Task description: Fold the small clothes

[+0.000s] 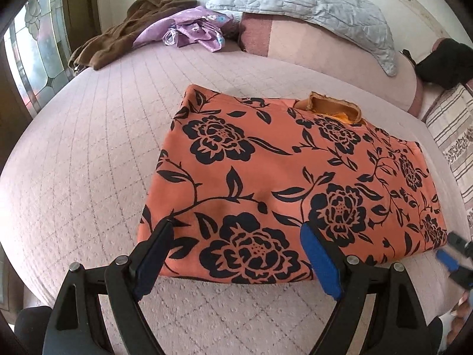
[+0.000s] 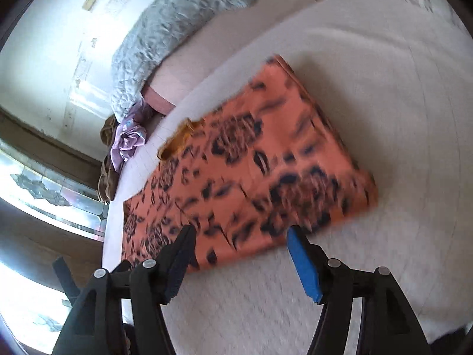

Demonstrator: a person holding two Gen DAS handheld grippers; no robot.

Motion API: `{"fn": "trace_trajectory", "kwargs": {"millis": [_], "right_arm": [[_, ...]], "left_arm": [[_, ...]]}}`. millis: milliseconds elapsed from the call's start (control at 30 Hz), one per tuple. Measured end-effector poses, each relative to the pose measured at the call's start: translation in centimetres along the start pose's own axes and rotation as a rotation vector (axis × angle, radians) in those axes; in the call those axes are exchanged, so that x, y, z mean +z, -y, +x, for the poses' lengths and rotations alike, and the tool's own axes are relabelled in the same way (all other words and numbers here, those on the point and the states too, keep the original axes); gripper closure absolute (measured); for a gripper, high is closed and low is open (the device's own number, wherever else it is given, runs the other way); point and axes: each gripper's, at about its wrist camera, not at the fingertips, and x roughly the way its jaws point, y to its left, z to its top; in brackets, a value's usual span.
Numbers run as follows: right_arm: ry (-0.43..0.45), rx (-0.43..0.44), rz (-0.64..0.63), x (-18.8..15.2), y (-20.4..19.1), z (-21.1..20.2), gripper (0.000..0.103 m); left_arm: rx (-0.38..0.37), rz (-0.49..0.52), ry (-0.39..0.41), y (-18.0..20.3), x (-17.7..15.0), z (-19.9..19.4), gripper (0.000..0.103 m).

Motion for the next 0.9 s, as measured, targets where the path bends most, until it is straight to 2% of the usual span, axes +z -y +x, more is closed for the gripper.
{"fn": "trace_trajectory", "kwargs": {"millis": [167, 500, 667, 900], "right_arm": [[-0.022, 0.023, 0.132, -1.4, 2.9, 1.4, 0.035], [0.065, 0.083, 0.310, 1.8, 5.4, 2.3, 0.035], [0.109, 0.075, 0.330, 2.3, 5.5, 2.3, 0.035], [0.136, 0.014, 0.270, 2.4, 4.4, 2.1, 0.036]], "left_arm": [[0.000, 0.003, -0.001, 0.2, 0.3, -0.2, 0.015], [0.007, 0.016, -0.004, 1.4, 1.3, 0.6, 0.015], [-0.012, 0.025, 0.012, 3.2, 2.3, 1.2, 0.015], [-0.022, 0.101, -0.011, 7.1, 2.9, 3.0, 0.015]]}}
